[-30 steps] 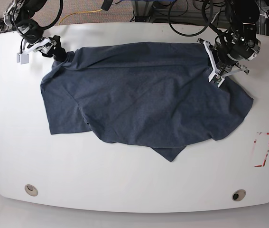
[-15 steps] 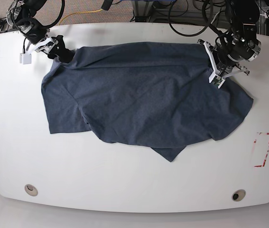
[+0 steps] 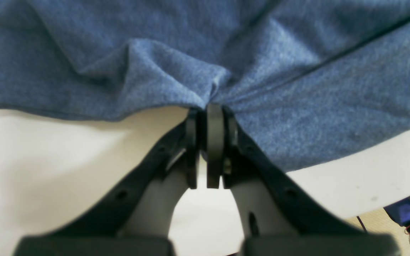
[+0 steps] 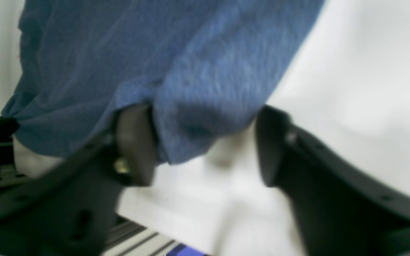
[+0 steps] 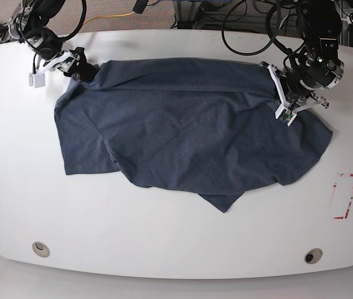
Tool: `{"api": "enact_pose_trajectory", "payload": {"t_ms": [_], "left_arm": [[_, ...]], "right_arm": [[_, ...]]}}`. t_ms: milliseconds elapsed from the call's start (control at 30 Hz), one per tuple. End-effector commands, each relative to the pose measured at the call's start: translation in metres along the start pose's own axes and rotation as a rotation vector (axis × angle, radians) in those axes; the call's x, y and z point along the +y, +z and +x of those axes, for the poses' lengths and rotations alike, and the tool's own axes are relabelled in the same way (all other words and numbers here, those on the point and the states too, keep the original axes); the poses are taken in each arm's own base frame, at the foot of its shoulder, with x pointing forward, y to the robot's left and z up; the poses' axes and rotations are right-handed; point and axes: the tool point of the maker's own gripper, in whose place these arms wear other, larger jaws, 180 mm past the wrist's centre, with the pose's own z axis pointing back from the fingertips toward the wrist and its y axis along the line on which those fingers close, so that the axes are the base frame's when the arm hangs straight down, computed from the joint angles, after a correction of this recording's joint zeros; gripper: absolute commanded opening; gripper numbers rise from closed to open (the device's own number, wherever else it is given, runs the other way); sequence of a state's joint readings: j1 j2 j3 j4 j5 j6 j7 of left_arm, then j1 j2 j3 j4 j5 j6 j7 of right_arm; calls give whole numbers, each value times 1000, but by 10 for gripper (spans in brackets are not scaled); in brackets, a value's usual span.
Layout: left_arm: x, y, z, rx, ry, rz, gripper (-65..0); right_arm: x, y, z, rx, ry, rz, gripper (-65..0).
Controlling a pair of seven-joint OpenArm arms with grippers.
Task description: Fold the T-shirt properly
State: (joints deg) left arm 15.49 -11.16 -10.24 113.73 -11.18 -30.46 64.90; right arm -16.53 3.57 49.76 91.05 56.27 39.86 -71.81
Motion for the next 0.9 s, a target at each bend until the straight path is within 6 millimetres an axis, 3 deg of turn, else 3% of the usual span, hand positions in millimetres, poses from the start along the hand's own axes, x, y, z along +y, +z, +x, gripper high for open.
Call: {"api": "enact_pose_trajectory", "payload": {"t_ms": [0, 133, 367, 467, 633, 867], "left_arm": [[4, 4, 6, -23, -9, 14, -650], [3, 4, 7, -28, -7, 11, -650], [-4, 2, 18, -32, -44, -15, -637], [-5, 2, 20, 7, -155, -36, -503], [5, 4, 27, 26, -169, -9, -274], [31, 13, 77, -84, -184, 65, -258]], "right_arm": [[3, -1, 14, -37, 27, 1, -406], [-1, -4, 13, -16, 41, -29, -650], [-1, -5, 19, -20, 56, -35, -650], [-1, -5, 19, -20, 56, -35, -650], [-3, -3, 24, -23, 67, -39, -650], [-1, -6, 31, -38, 72, -33, -650]]}}
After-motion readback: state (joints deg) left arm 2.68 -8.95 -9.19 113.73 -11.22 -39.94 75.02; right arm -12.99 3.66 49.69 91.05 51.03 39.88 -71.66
